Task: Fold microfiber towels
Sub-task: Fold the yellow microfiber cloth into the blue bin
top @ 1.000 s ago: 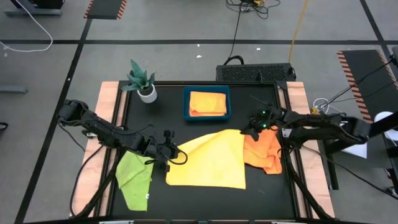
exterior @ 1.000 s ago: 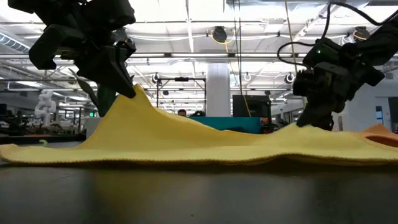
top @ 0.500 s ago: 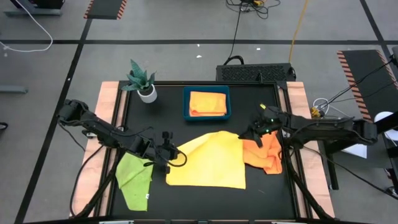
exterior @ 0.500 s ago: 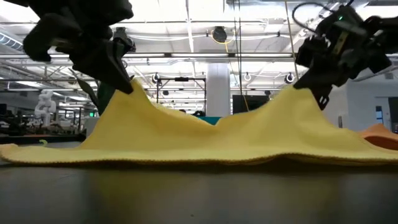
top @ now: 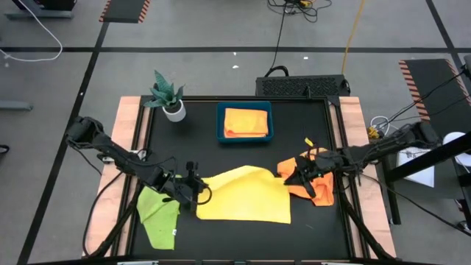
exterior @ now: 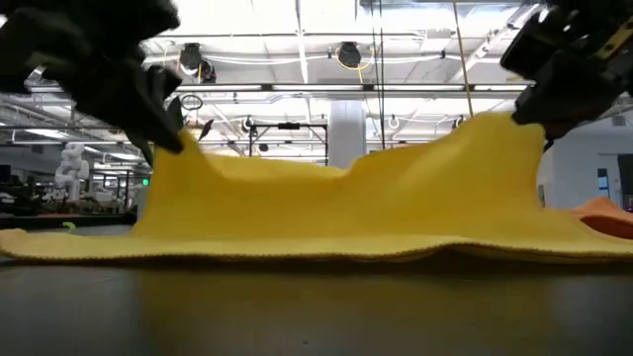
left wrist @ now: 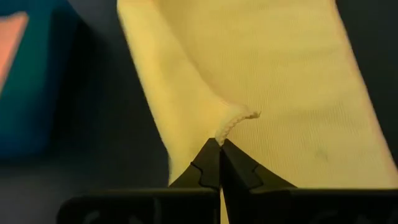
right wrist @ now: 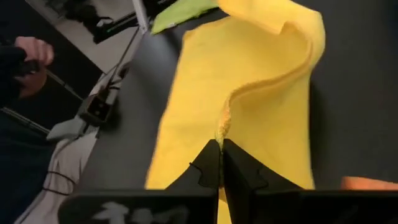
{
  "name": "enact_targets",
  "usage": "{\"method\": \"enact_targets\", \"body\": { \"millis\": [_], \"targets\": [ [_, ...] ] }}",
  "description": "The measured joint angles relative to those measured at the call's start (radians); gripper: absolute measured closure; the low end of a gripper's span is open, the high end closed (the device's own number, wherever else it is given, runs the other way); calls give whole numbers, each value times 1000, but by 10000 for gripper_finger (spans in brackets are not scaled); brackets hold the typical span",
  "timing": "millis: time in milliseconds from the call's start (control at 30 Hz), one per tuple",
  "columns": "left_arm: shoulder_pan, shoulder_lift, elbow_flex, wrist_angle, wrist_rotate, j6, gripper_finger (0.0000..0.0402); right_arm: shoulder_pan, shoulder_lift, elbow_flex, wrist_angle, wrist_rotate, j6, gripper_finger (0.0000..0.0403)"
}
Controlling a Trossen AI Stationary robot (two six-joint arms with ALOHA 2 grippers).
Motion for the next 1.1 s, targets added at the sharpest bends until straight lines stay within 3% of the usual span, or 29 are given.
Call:
{"method": "enact_targets", "body": {
  "millis": [167,467,800,1100],
  "targets": [
    [-55,-10,-60,166,1,-6,401,158,42,1,51,101,26,402],
    [-133,-15,-65,160,44,-74,401,332,185,1,96,213,157,403],
    [-176,-15,-157,203,89,-175,401,415,322,1,201,219,177,403],
    [-162,-14,-279,389,104,-241,391,424,453,1,303,214,244,384]
  ]
}}
